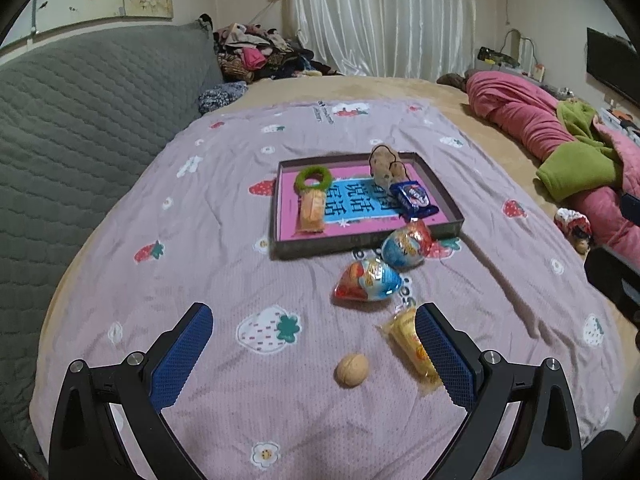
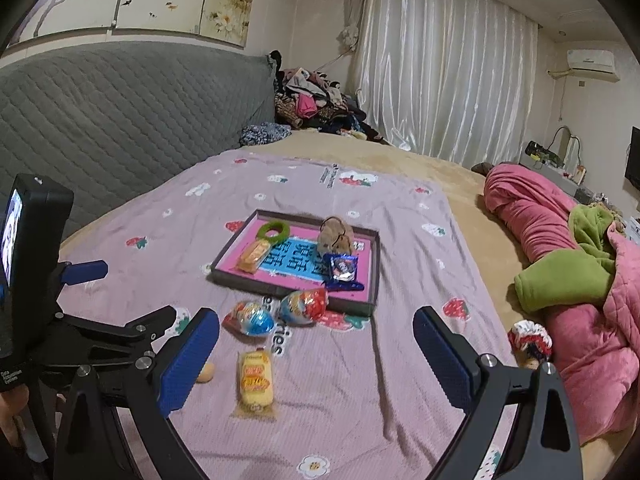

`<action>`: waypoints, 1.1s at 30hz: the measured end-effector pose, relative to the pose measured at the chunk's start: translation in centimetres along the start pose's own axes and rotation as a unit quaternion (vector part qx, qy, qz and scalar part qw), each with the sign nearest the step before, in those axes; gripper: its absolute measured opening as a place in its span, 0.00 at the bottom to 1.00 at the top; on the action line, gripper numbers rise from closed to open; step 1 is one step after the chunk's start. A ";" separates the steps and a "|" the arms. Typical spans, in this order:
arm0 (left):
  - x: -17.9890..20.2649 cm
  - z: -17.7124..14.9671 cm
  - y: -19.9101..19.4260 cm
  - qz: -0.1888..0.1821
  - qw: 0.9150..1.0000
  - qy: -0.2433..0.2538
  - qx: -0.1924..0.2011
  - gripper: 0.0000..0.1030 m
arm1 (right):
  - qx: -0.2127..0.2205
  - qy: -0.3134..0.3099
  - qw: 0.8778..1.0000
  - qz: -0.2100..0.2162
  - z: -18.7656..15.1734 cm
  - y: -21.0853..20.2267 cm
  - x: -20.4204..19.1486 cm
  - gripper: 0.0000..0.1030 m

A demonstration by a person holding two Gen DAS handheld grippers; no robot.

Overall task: Organize objects
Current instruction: 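Lift both tools away from the tray and move toward the bun and cake pack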

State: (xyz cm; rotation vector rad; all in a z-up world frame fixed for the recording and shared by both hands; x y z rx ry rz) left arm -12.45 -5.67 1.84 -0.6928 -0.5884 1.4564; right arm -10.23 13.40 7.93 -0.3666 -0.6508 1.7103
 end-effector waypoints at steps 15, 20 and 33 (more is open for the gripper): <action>-0.5 -3.8 1.0 0.006 1.000 0.002 -0.023 0.98 | -0.023 -0.017 1.000 0.009 -3.5 0.4 -2.4 0.95; -0.3 -5.1 1.2 0.006 1.000 0.009 -0.027 0.98 | -0.023 -0.022 0.999 0.010 -3.8 0.1 -2.9 0.95; 0.4 -7.8 3.2 -0.008 0.999 0.027 -0.029 0.98 | -0.041 -0.027 0.999 0.013 -5.1 1.9 -3.6 0.95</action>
Point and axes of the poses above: each gripper's, at about its wrist camera, not at the fingertips, and y roughly the way its jaws point, x to its right, z to its top, the point moved 6 cm from there along y, roughly the way its jaws point, and after that the axes turned 2 degrees about -x, right-handed, at the moved point
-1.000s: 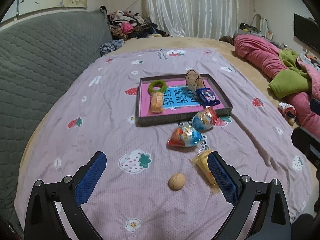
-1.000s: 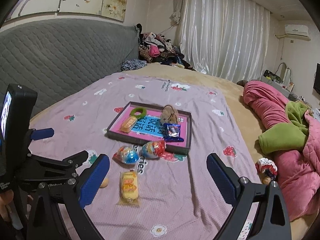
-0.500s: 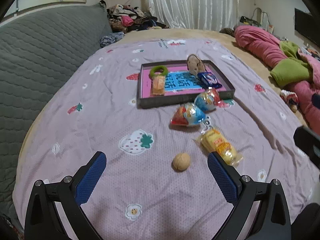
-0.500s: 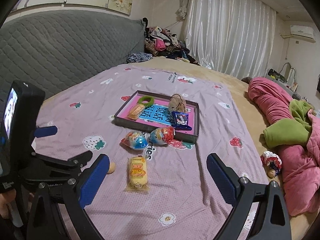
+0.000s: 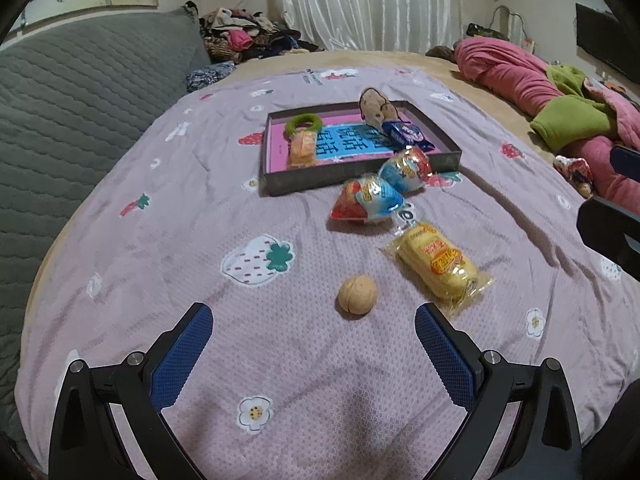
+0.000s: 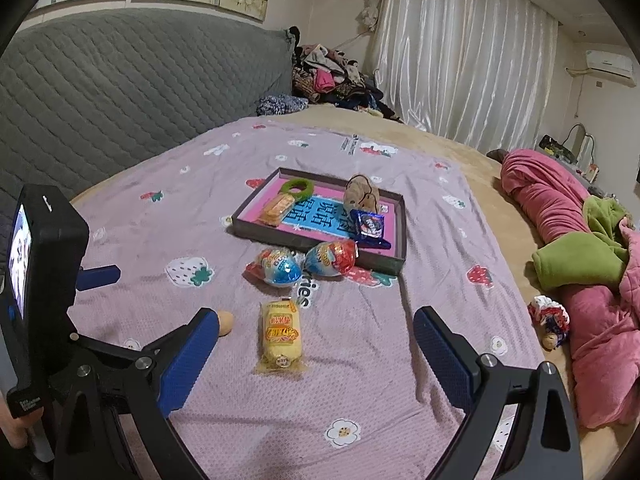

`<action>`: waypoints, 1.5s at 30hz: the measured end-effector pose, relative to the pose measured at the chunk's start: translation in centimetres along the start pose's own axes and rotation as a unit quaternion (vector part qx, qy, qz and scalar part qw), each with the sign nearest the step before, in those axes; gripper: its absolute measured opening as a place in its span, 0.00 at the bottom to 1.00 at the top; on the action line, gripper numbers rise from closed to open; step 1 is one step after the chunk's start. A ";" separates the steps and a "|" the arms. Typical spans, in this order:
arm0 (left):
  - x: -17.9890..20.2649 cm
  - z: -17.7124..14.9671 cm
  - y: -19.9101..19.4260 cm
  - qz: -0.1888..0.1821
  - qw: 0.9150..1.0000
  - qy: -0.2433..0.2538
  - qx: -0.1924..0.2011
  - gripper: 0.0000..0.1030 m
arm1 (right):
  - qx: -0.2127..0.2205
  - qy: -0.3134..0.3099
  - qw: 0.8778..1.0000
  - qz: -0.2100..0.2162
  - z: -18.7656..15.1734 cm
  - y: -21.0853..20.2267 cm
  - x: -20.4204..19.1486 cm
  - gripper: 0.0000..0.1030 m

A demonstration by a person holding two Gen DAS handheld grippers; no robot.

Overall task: Organize objects
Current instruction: 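Lift both tools away from the tray and move toward the bun and cake pack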

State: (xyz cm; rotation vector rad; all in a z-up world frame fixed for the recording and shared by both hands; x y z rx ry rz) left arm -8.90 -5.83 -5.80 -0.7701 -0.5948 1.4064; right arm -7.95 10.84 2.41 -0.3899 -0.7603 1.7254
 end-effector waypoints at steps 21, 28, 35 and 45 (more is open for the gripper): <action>1.1 -1.2 4.7 -0.024 0.999 0.003 -0.022 0.98 | -0.060 0.000 0.998 0.009 -2.0 7.3 -0.4 0.95; 1.1 -1.1 6.1 -0.028 0.999 0.005 -0.026 0.98 | -0.075 -0.006 0.997 0.009 -2.4 9.4 -0.7 0.95; 0.7 -0.9 7.5 -0.033 0.999 -0.002 -0.032 0.98 | -0.090 -0.013 0.996 0.015 -2.6 11.1 -1.2 0.95; 0.7 -0.7 8.9 -0.047 0.998 -0.006 -0.040 0.98 | -0.098 -0.010 0.995 0.022 -2.5 12.8 -1.5 0.95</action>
Point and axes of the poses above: each gripper's, at about its wrist camera, not at the fingertips, and y roughly the way its jaws point, x to its right, z to its top, the point moved 6 cm from there along y, roughly the way its jaws point, and after that the axes turned 2 degrees about -x, right-handed, at the moved point
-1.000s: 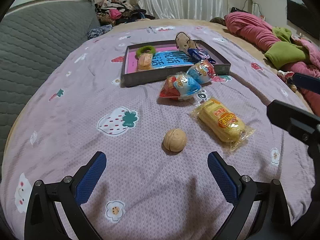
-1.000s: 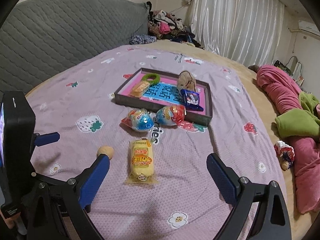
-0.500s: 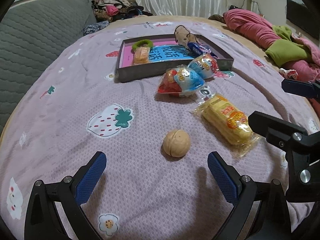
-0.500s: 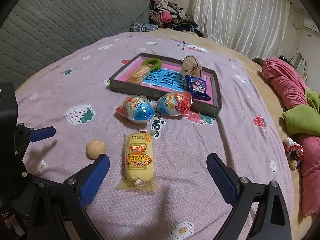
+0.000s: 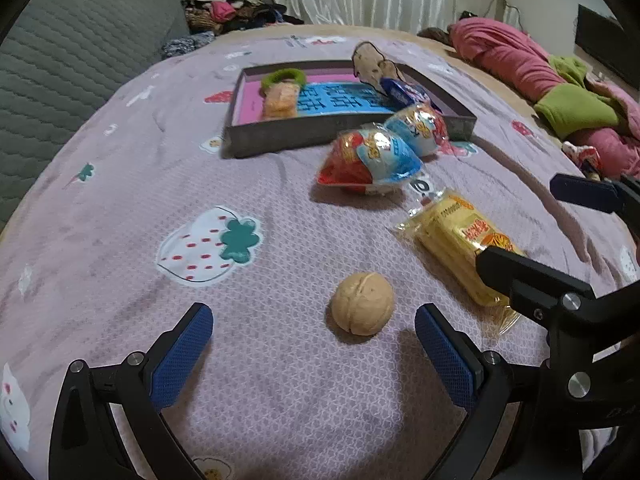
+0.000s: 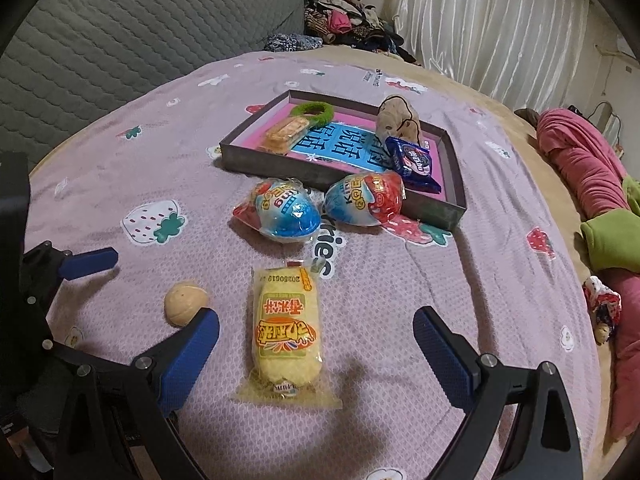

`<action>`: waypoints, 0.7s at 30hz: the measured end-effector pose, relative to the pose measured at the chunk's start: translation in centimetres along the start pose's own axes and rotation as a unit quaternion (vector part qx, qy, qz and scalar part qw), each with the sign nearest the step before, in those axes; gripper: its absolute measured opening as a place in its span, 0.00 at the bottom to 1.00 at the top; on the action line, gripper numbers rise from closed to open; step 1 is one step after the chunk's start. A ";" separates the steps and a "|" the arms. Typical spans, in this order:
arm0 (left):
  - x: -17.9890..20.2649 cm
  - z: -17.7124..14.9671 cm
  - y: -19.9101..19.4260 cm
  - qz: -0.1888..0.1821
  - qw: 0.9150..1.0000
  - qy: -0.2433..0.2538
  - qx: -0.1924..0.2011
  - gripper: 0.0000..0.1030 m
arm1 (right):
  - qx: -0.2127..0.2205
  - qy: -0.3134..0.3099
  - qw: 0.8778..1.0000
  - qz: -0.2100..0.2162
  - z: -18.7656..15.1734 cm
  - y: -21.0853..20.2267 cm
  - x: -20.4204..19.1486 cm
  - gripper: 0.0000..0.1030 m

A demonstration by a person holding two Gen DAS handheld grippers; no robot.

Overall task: Organize objects
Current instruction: 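Lift both tools away from the tray and move toward the bun and cake pack, then grasp the round bun with the left tool while the right tool grasps the yellow cake pack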

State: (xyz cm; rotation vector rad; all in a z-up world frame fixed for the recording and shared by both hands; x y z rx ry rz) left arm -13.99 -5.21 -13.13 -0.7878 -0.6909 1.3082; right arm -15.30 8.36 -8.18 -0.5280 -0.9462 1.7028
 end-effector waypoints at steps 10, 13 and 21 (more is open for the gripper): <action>0.1 -0.1 1.2 -0.002 1.000 0.006 -0.006 0.94 | -0.008 0.010 1.000 0.005 0.1 1.2 0.3 0.95; 0.1 0.0 1.4 -0.009 1.000 0.004 -0.007 0.90 | -0.011 0.010 1.000 0.008 0.1 1.7 0.1 0.95; 0.9 0.2 1.8 -0.021 1.000 0.015 -0.006 0.71 | -0.029 0.010 0.999 0.013 0.1 3.0 0.0 0.81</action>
Point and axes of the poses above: each gripper's, at about its wrist camera, not at the fingertips, and y roughly the way its jaws point, x to its right, z to its top, the point moved 6 cm from there along y, roughly the way its jaws point, and after that the axes turned 2 degrees about -x, right-handed, at the moved point
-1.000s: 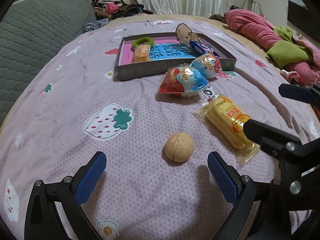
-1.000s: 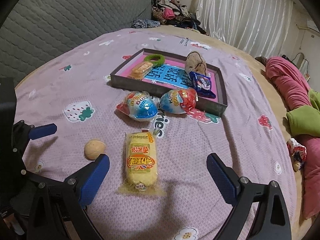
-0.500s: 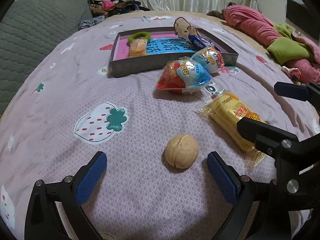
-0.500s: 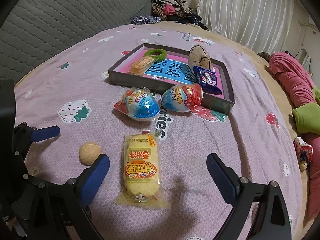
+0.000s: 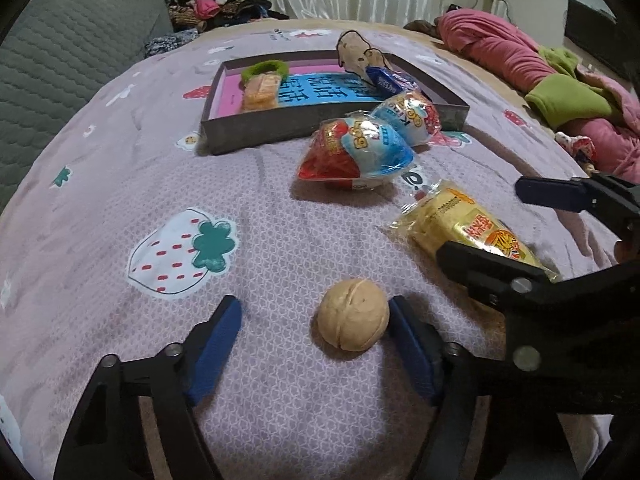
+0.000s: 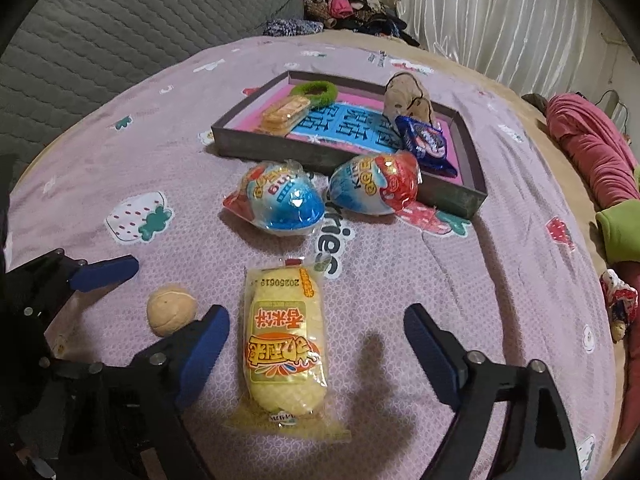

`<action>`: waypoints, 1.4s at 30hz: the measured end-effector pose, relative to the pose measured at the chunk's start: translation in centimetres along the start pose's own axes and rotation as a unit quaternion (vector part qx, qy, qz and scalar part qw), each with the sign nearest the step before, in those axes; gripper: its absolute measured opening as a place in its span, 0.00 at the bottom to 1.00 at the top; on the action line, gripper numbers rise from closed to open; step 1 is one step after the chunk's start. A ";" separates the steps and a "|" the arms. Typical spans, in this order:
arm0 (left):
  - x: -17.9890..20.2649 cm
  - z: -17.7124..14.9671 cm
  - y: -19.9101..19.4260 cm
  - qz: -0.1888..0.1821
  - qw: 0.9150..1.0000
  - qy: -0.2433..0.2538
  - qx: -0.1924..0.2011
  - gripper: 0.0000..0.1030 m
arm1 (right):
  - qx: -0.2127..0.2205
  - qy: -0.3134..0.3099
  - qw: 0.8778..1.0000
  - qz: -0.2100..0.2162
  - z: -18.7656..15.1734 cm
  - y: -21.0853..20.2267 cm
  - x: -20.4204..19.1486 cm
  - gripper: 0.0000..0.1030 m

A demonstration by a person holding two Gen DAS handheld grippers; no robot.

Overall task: Organize objects
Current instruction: 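Grasp the round bun with the left tool while the right tool grasps the yellow cake pack, then lift and carry the bun and cake pack with both tools over the tray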

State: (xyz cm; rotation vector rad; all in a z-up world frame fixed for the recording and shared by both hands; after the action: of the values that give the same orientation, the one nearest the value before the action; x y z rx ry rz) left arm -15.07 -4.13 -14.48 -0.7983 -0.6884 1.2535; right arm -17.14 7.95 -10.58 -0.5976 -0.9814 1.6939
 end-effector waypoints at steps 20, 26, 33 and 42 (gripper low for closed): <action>1.8 -0.2 -0.4 -0.033 0.999 0.028 0.002 0.33 | -0.021 0.003 0.999 0.049 -0.6 1.1 -1.0 0.37; 1.7 -0.1 -0.5 -0.042 0.999 0.020 0.003 0.33 | -0.017 0.003 0.998 0.052 -0.7 0.5 -0.8 0.37; 1.3 0.0 -1.1 -0.036 0.999 0.009 0.008 0.33 | -0.005 0.005 0.999 0.052 -0.5 -0.7 -0.7 0.37; 0.7 0.1 -2.6 -0.027 0.999 -0.003 0.019 0.33 | 0.003 0.003 0.999 0.051 -0.5 -2.0 -1.0 0.37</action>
State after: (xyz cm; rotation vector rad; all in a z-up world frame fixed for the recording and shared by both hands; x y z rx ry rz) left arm -13.61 -3.72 -12.22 -0.7415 -0.6847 1.2176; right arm -15.38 7.44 -9.29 -0.6575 -0.9557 1.7839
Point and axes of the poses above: each gripper's, at about its wrist camera, not at the fingertips, and y roughly the way its jaws point, x to its right, z to its top, the point moved 6 cm from there along y, roughly the way its jaws point, and after that the axes turned 2 degrees about -x, right-handed, at the moved point
